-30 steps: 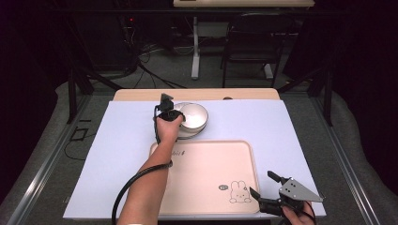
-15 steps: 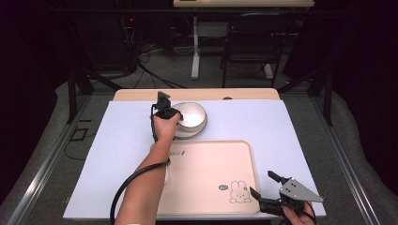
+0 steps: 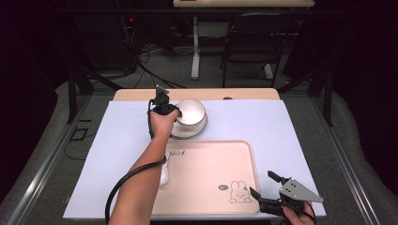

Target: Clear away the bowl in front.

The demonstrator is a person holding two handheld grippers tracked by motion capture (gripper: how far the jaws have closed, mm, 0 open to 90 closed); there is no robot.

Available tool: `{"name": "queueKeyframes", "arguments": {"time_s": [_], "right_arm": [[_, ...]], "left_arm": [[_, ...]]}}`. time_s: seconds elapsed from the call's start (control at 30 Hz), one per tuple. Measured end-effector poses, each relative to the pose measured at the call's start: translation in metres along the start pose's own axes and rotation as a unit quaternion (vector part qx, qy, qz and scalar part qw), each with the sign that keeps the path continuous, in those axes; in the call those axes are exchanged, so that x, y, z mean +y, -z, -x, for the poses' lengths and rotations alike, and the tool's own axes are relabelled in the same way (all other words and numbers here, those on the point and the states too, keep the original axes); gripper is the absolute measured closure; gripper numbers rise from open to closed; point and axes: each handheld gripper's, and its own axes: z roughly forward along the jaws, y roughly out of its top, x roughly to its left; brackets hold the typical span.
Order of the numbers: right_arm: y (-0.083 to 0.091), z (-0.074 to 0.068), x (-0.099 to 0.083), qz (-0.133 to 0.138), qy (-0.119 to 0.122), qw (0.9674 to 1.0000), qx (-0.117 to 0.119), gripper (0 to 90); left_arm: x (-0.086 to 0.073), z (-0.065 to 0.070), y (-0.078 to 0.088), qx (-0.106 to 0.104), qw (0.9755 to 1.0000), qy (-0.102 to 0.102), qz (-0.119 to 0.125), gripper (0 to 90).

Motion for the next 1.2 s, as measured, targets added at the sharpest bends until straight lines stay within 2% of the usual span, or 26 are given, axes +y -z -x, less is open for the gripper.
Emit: {"name": "queueKeyframes", "arguments": {"time_s": [0.13, 0.43, 0.6, 0.8, 0.93, 1.0, 1.2], "right_arm": [[0.0, 0.0, 0.0, 0.0, 0.0, 1.0, 0.0, 14.3], [0.0, 0.0, 0.0, -0.001, 0.0, 1.0, -0.001, 14.3], [0.0, 0.0, 0.0, -0.002, 0.0, 1.0, 0.0, 14.3], [0.0, 0.0, 0.0, -0.001, 0.0, 1.0, -0.002, 14.3], [0.0, 0.0, 0.0, -0.001, 0.0, 1.0, -0.001, 14.3], [0.0, 0.0, 0.0, -0.002, 0.0, 1.0, -0.001, 14.3], [0.0, 0.0, 0.0, -0.002, 0.001, 1.0, -0.002, 14.3]], "left_arm": [[0.001, 0.0, 0.004, 0.006, 1.0, -0.004, -0.002, 79.8], [-0.002, 0.0, 0.009, -0.004, 0.9998, -0.014, -0.009, 79.8], [-0.007, 0.005, 0.01, -0.013, 0.9993, -0.029, -0.02, 79.8], [-0.018, 0.017, 0.008, -0.032, 0.9982, -0.041, -0.031, 79.9], [-0.026, 0.029, 0.006, -0.04, 0.996, -0.067, -0.044, 79.8], [-0.03, 0.036, 0.004, -0.046, 0.9951, -0.073, -0.048, 79.8], [-0.042, 0.056, -0.004, -0.054, 0.9901, -0.108, -0.072, 79.8]]}}
